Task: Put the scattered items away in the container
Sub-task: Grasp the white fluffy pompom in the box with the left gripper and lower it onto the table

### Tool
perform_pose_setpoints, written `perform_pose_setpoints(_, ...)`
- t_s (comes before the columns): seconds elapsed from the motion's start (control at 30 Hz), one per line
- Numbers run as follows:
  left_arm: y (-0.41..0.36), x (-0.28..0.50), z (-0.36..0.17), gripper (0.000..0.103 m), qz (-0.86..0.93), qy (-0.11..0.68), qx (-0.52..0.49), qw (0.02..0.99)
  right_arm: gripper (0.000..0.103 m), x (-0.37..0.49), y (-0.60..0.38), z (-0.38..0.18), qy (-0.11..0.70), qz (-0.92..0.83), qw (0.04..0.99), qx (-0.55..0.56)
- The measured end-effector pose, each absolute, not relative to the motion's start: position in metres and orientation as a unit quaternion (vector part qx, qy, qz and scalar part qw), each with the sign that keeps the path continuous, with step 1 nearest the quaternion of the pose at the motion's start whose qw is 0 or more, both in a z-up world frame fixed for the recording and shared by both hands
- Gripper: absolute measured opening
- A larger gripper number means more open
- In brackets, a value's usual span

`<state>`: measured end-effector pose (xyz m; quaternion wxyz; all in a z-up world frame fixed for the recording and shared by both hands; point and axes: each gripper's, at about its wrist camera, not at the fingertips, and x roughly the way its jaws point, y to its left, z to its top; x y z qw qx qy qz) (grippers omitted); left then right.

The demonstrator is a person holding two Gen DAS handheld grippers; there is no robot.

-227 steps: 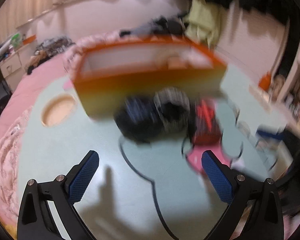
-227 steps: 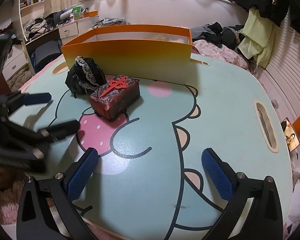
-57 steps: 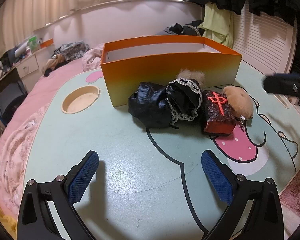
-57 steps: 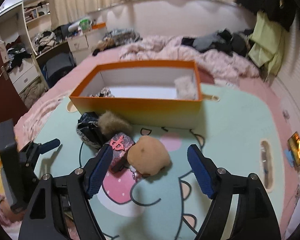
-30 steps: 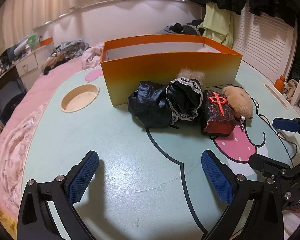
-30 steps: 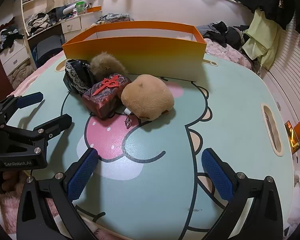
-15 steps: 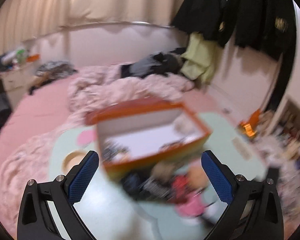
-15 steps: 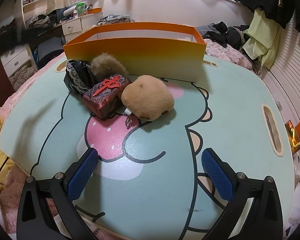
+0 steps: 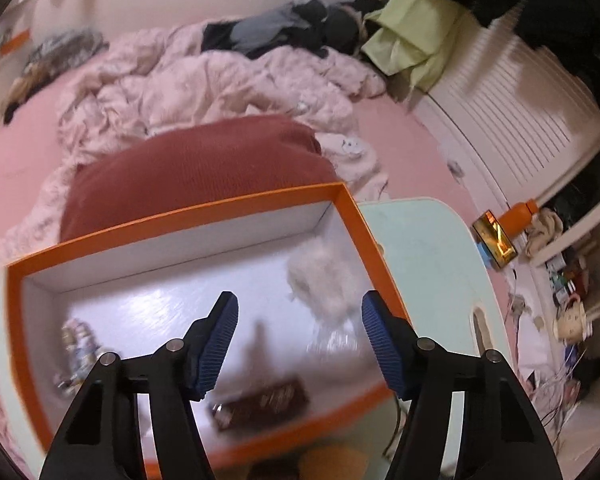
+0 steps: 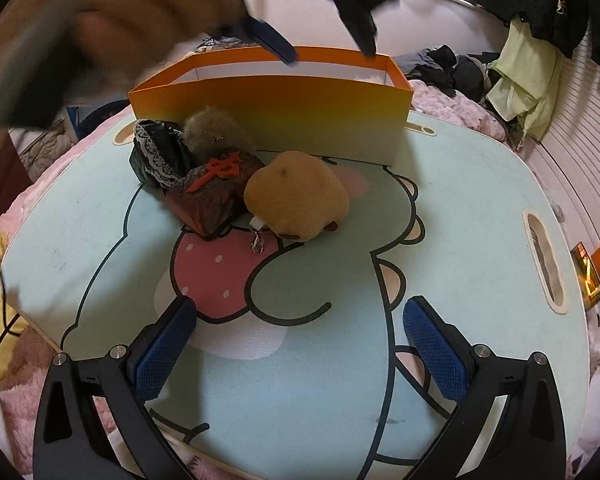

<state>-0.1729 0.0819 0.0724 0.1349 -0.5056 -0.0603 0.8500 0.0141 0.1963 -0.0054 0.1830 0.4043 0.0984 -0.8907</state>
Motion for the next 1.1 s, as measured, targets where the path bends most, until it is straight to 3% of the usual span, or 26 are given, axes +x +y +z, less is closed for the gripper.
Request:
perform_pose_setpoints(0.2,0.094,-0.195,0.055,0.062,0.836,-0.072,-0.532,0.111,0.103,0.014,0.195,-0.005,0.098,-0.891,0.183,0.404)
perform_pose_setpoints(0.4,0.09,-0.195,0.042,0.032,0.834,-0.056,-0.539,0.105,0.103,0.013,0.196,-0.005,0.097,-0.891,0.184,0.404)
perform_pose_setpoints(0.5,0.085,-0.19,0.042,0.023,0.841,-0.033,-0.53,0.1,0.103,0.013,0.194,-0.003,0.097,-0.891,0.184,0.402)
perform_pose_setpoints(0.77,0.054,-0.162,0.076,0.023,0.866,-0.053,-0.479,0.134,0.103,0.013,0.193,-0.003,0.097,-0.892,0.184,0.402)
perform_pose_setpoints(0.97,0.022,-0.105,0.128,0.023,0.888,-0.082,-0.412,0.189,0.103,0.014,0.192,-0.003,0.097,-0.892,0.184,0.402)
perform_pose_setpoints(1.1,-0.004,-0.059,0.131,0.023,0.897,-0.08,-0.387,0.197,0.103,0.014,0.192,-0.003,0.097,-0.892,0.184,0.402)
